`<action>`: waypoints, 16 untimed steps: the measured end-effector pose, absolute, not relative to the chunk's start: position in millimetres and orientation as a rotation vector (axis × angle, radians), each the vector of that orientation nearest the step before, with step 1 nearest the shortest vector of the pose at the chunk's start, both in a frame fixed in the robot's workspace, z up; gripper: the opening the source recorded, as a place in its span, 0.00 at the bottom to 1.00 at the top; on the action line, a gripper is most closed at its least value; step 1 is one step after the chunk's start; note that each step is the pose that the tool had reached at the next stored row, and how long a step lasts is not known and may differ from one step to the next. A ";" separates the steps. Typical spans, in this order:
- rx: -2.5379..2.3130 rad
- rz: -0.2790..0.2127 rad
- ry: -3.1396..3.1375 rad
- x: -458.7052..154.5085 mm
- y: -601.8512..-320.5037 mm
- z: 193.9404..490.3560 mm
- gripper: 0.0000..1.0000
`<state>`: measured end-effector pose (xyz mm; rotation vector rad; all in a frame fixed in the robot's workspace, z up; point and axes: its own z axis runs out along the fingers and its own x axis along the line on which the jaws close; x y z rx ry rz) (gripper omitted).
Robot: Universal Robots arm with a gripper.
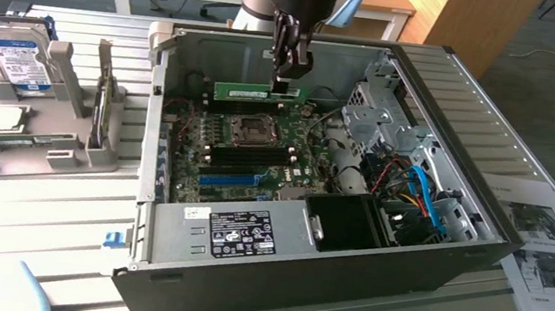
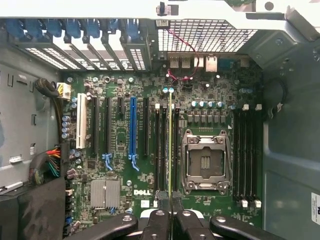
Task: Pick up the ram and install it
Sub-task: 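Insert the ram into the slot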
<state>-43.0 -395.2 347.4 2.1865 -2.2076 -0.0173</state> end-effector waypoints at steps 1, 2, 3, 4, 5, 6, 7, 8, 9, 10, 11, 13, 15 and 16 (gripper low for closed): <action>2.187 -0.017 -2.208 -43.0 -395.2 346.9 0.11; 2.187 -0.017 -2.208 -43.0 -395.2 346.5 0.11; 2.187 -0.017 -2.208 -43.0 -395.2 346.0 0.11; 2.187 -0.017 -2.208 -43.0 -395.2 345.5 0.11; 2.187 -0.017 -2.208 -43.0 -395.2 345.1 0.11; 2.187 -0.017 -2.208 -43.1 -395.2 344.6 0.11; 2.187 -0.017 -2.208 -43.0 -395.2 344.0 0.11; 2.187 -0.017 -2.208 -43.0 -395.2 343.5 0.11; 2.187 -0.017 -2.208 -43.0 -395.2 343.1 0.11; 2.187 -0.017 -2.208 -43.0 -395.2 342.5 0.11; 2.187 -0.017 -2.208 -43.0 -395.2 341.9 0.11; 2.187 -0.017 -2.208 -43.0 -395.2 340.8 0.11; 2.187 -0.017 -2.208 -43.0 -395.2 339.5 0.11; 2.187 -0.017 -2.208 -43.0 -395.2 338.8 0.11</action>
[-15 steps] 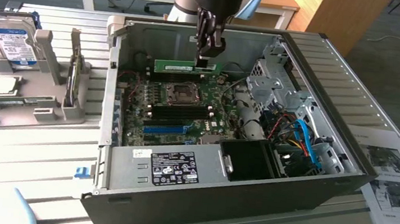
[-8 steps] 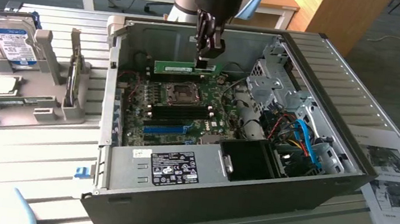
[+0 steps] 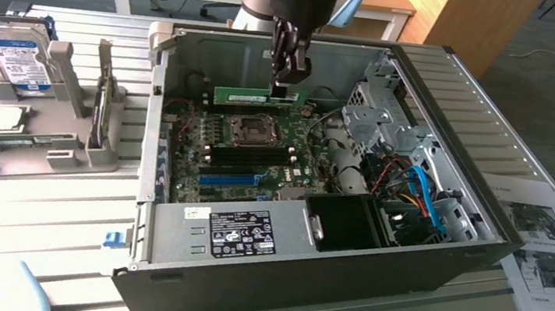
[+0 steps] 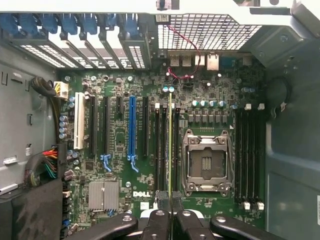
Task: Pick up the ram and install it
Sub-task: 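Insert the ram into the slot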
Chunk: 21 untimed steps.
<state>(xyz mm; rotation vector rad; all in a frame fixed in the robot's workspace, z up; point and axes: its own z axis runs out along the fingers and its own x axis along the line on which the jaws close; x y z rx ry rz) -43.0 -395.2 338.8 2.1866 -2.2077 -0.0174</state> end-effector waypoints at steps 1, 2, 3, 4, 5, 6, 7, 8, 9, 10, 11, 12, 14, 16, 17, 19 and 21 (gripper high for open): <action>2.186 -0.017 -2.208 -43.0 -395.2 338.2 0.11; 2.186 -0.017 -2.208 -43.0 -395.2 337.6 0.11; 2.186 -0.017 -2.208 -43.0 -395.2 336.9 0.11; 2.186 -0.017 -2.208 -43.0 -395.2 336.3 0.11; 2.186 -0.017 -2.208 -43.0 -395.2 335.6 0.11; 2.186 -0.017 -2.208 -43.0 -395.2 335.0 0.11; 2.186 -0.017 -2.208 -43.0 -395.2 334.3 0.11; 2.186 -0.017 -2.208 -43.0 -395.2 333.7 0.11; 2.186 -0.017 -2.208 -43.0 -395.2 333.1 0.11; 2.186 -0.017 -2.208 -43.0 -395.2 332.5 0.11; 2.186 -0.017 -2.208 -43.0 -395.2 332.0 0.11; 2.186 -0.017 -2.208 -43.0 -395.2 331.4 0.11; 2.186 -0.017 -2.208 -43.0 -395.2 330.2 0.11; 2.186 -0.017 -2.208 -43.0 -395.2 328.9 0.11; 2.186 -0.017 -2.208 -43.0 -395.2 328.2 0.11; 2.186 -0.017 -2.208 -43.0 -395.2 326.9 0.11; 2.186 -0.017 -2.209 -43.0 -395.2 325.6 0.11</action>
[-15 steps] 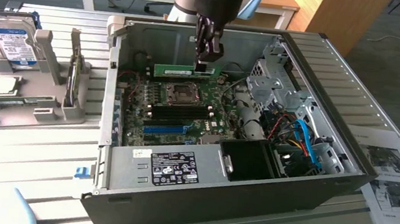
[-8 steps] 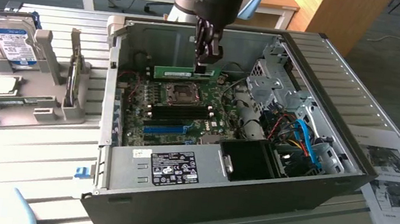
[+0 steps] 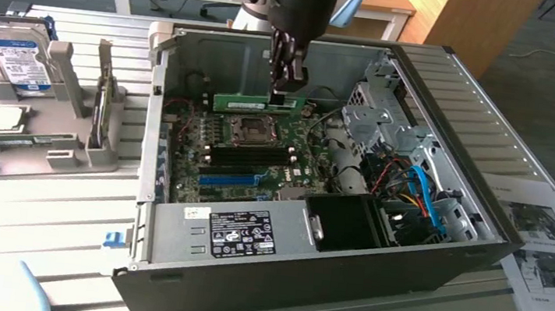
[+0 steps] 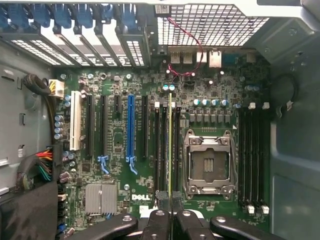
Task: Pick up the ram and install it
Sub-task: 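Insert the ram into the slot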
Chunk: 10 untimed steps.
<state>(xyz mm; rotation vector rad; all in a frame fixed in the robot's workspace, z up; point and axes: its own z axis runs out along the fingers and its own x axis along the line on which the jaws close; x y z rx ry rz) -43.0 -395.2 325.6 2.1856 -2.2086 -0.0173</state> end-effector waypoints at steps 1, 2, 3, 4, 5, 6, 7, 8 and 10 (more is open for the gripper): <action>2.186 -0.017 -2.209 -43.0 -395.2 324.9 0.11; 2.185 -0.017 -2.209 -43.0 -395.2 324.3 0.11; 2.185 -0.017 -2.209 -43.0 -395.2 323.6 0.11; 2.185 -0.017 -2.209 -43.0 -395.2 323.0 0.11; 2.185 -0.017 -2.209 -43.0 -395.2 322.3 0.11; 2.185 -0.017 -2.209 -43.0 -395.2 321.6 0.11; 2.185 -0.017 -2.209 -43.0 -395.2 321.0 0.11; 2.185 -0.017 -2.209 -43.0 -395.2 320.3 0.11; 2.185 -0.017 -2.209 -43.0 -395.2 319.0 0.11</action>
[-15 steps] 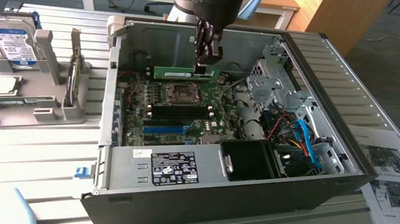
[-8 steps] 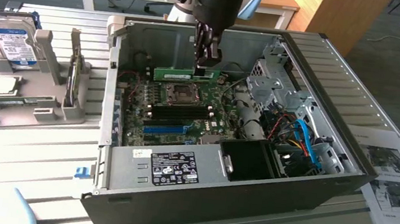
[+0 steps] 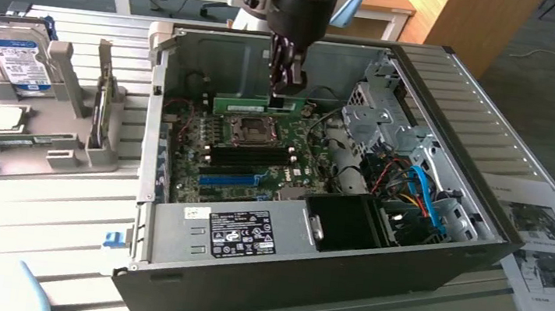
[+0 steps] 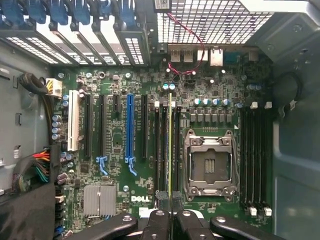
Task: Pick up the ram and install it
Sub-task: 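Insert the ram into the slot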
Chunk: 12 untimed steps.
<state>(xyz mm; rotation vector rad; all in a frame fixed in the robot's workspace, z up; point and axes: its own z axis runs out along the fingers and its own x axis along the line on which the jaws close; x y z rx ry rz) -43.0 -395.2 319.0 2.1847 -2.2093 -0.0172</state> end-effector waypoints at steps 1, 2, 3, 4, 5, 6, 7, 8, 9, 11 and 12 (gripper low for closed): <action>2.185 -0.017 -2.209 -43.0 -395.2 318.3 0.11; 2.184 -0.017 -2.209 -43.0 -395.2 317.6 0.11; 2.184 -0.017 -2.210 -43.0 -395.2 317.0 0.11; 2.184 -0.017 -2.210 -43.0 -395.2 316.2 0.11; 2.184 -0.017 -2.210 -43.0 -395.2 315.6 0.11; 2.184 -0.017 -2.210 -43.0 -395.2 314.9 0.11; 2.184 -0.017 -2.210 -43.0 -395.2 314.3 0.11; 2.184 -0.017 -2.210 -43.0 -395.2 313.6 0.11; 2.184 -0.017 -2.210 -43.0 -395.2 313.0 0.11; 2.184 -0.017 -2.210 -43.0 -395.2 311.7 0.11; 2.184 -0.017 -2.210 -43.0 -395.2 311.1 0.11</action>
